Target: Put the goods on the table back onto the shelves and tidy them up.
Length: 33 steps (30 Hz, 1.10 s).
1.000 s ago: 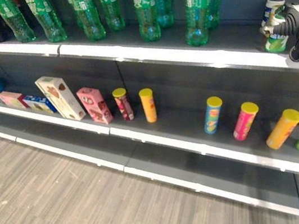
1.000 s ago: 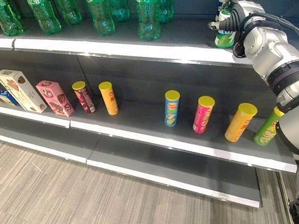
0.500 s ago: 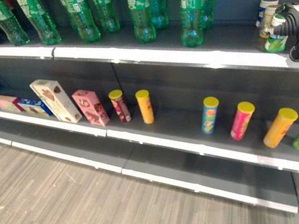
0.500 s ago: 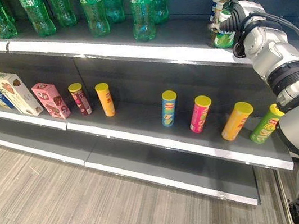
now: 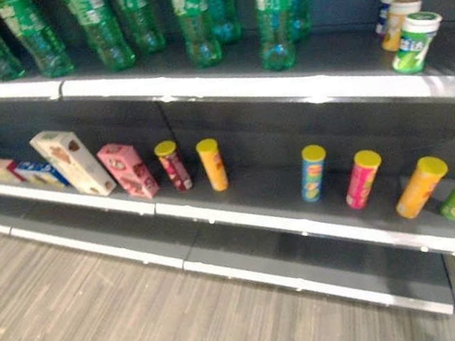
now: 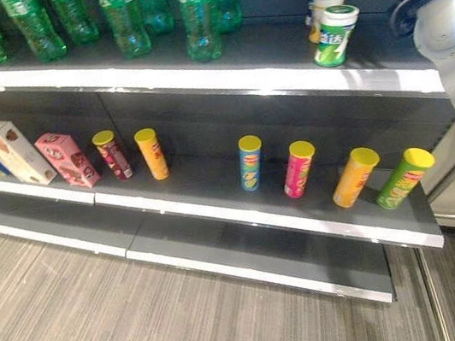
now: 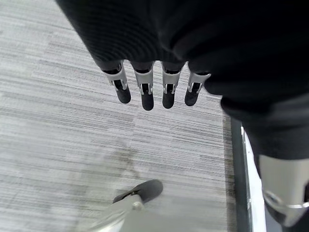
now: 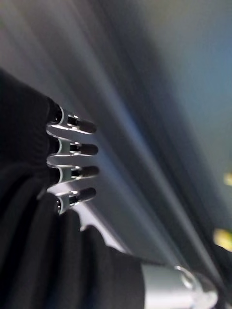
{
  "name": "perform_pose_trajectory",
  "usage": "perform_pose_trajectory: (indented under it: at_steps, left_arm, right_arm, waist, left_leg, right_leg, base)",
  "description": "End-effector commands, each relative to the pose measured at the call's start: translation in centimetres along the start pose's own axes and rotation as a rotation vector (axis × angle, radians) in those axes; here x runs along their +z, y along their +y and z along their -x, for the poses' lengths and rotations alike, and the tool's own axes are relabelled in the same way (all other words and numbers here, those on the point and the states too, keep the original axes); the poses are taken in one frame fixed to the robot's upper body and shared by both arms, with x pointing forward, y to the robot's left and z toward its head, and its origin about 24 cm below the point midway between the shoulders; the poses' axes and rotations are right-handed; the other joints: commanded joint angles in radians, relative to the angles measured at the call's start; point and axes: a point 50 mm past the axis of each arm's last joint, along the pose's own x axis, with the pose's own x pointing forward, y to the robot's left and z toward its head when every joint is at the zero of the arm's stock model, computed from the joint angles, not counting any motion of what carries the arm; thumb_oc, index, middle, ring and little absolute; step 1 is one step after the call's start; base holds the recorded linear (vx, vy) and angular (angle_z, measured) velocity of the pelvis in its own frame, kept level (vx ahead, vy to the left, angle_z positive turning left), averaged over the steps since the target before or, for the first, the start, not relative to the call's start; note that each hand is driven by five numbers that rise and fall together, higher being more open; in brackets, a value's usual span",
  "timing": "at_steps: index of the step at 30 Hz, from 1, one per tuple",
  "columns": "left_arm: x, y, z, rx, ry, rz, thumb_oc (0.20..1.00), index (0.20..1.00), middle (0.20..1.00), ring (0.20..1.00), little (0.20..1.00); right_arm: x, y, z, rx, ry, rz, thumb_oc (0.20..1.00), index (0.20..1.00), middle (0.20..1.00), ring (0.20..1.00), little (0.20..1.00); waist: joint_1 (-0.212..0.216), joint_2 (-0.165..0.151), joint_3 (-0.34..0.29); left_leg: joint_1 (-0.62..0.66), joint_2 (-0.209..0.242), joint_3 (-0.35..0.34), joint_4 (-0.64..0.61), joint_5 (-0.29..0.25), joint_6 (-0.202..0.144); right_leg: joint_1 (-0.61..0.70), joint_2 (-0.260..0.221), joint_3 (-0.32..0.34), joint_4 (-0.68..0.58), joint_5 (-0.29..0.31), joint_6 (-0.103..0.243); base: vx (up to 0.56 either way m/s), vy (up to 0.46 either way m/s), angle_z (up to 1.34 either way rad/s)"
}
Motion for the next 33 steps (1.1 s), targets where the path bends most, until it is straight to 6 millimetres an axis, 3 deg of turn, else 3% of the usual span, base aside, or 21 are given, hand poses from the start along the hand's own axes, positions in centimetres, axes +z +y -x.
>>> perform_pose_trajectory:
  at_steps: [1, 5, 12, 17, 20, 23, 24, 26, 30, 31, 33]
  left_arm:
    - [1.3, 1.2, -0.4, 0.052, -0.007, -0.052, 1.0, 1.0, 1.0, 1.0, 1.0]
    - [1.0, 1.0, -0.4, 0.039, 0.001, -0.05, 1.0, 1.0, 1.0, 1.0, 1.0]
    - [1.8, 2.2, -0.5, 0.039, -0.047, -0.042, 1.0, 1.0, 1.0, 1.0, 1.0]
    - [4.3, 3.3, -0.5, 0.052, -0.138, -0.048, 1.0, 1.0, 1.0, 1.0, 1.0]
    - [6.1, 4.2, -0.5, 0.07, -0.194, -0.041, 1.0, 1.0, 1.0, 1.0, 1.0]
    - [6.7, 4.7, -0.4, 0.078, -0.22, -0.066, 1.0, 1.0, 1.0, 1.0, 1.0]
    - [6.9, 4.7, -0.3, 0.08, -0.229, -0.071, 1.0, 1.0, 1.0, 1.0, 1.0]
    - [7.0, 4.9, -0.2, 0.082, -0.246, -0.053, 1.0, 1.0, 1.0, 1.0, 1.0]
    - [6.7, 5.4, -0.1, 0.091, -0.241, -0.037, 1.0, 1.0, 1.0, 1.0, 1.0]
    - [6.4, 5.6, -0.2, 0.096, -0.231, -0.024, 1.0, 1.0, 1.0, 1.0, 1.0]
    - [5.8, 6.1, -0.1, 0.106, -0.221, -0.01, 1.0, 1.0, 1.0, 1.0, 1.0]
  right_arm:
    - [-0.4, -1.9, -0.1, -0.125, 0.0, 0.028, 1.0, 1.0, 1.0, 1.0, 1.0]
    - [-1.5, -2.5, 3.3, -0.147, 0.054, -0.118, 1.0, 1.0, 1.0, 1.0, 1.0]
    - [-3.2, 0.3, 11.3, 0.041, 0.244, -0.383, 1.0, 1.0, 1.0, 1.0, 1.0]
    - [-3.9, 3.8, 18.1, 0.237, 0.466, -0.469, 1.0, 1.0, 1.0, 1.0, 1.0]
    - [-4.3, 4.7, 20.2, 0.273, 0.546, -0.459, 1.0, 1.0, 1.0, 1.0, 1.0]
    - [-4.4, 4.1, 20.3, 0.245, 0.554, -0.437, 1.0, 1.0, 1.0, 1.0, 1.0]
    - [-4.9, 3.4, 19.6, 0.217, 0.536, -0.39, 1.0, 1.0, 1.0, 1.0, 1.0]
    - [-5.8, 1.0, 17.6, 0.138, 0.484, -0.289, 1.0, 1.0, 1.0, 1.0, 1.0]
    - [-6.3, -0.5, 17.1, 0.112, 0.472, -0.216, 1.0, 1.0, 1.0, 1.0, 1.0]
    - [-6.7, -1.9, 16.5, 0.085, 0.456, -0.163, 1.0, 1.0, 1.0, 1.0, 1.0]
    - [-7.0, -3.5, 15.5, 0.061, 0.427, -0.093, 1.0, 1.0, 1.0, 1.0, 1.0]
  waist:
    - [0.007, -0.055, 0.0]
    - [-0.015, -0.058, 0.002]
    - [-0.061, -0.061, 0.02]
    - [-0.115, -0.058, 0.064]
    - [-0.146, -0.058, 0.105]
    - [-0.157, -0.063, 0.104]
    - [-0.148, -0.058, 0.099]
    - [-0.112, -0.069, 0.066]
    - [-0.096, -0.08, 0.043]
    - [-0.091, -0.1, 0.033]
    - [-0.075, -0.115, 0.02]
  left_leg:
    - [0.094, 0.048, 0.038, 0.024, -0.162, -0.053]
    - [0.092, 0.036, 0.047, 0.024, -0.175, -0.039]
    - [0.094, 0.004, 0.102, 0.023, -0.195, -0.005]
    - [0.102, -0.018, 0.16, 0.014, -0.203, 0.026]
    - [0.111, -0.006, 0.196, 0.012, -0.204, 0.033]
    - [0.122, 0.013, 0.243, 0.012, -0.197, 0.028]
    - [0.124, 0.036, 0.264, 0.018, -0.199, 0.023]
    - [0.082, 0.092, 0.322, 0.045, -0.178, -0.004]
    - [0.071, 0.127, 0.323, 0.056, -0.179, -0.033]
    - [0.057, 0.149, 0.341, 0.073, -0.151, -0.051]
    - [0.066, 0.19, 0.361, 0.091, -0.138, -0.084]
  right_leg:
    - [-0.022, -0.068, 0.025, 0.044, -0.057, 0.069]
    - [-0.04, -0.075, 0.049, 0.045, -0.046, 0.079]
    - [-0.112, -0.099, 0.132, 0.07, -0.011, 0.106]
    - [-0.214, -0.111, 0.21, 0.176, 0.009, 0.127]
    - [-0.279, -0.093, 0.227, 0.281, 0.001, 0.129]
    - [-0.278, -0.115, 0.204, 0.271, 0.023, 0.133]
    - [-0.259, -0.16, 0.168, 0.254, 0.037, 0.125]
    - [-0.217, -0.289, 0.057, 0.223, 0.142, 0.131]
    - [-0.185, -0.298, 0.047, 0.198, 0.162, 0.144]
    - [-0.175, -0.285, 0.049, 0.166, 0.171, 0.144]
    - [-0.154, -0.246, 0.033, 0.124, 0.122, 0.144]
  base:
    - [0.01, 0.072, -0.03]
    - [0.01, 0.084, -0.22]
    - [-0.01, 0.127, -0.29]
    - [-0.06, 0.161, -0.45]
    - [-0.09, 0.063, -0.74]
    - [-0.04, -0.063, -0.82]
    - [-0.07, -0.269, -0.93]
    - [-0.1, -0.469, -1.04]
    - [0.01, -0.339, -0.48]
    - [-0.03, -0.447, -0.43]
    - [-0.01, -0.515, -0.36]
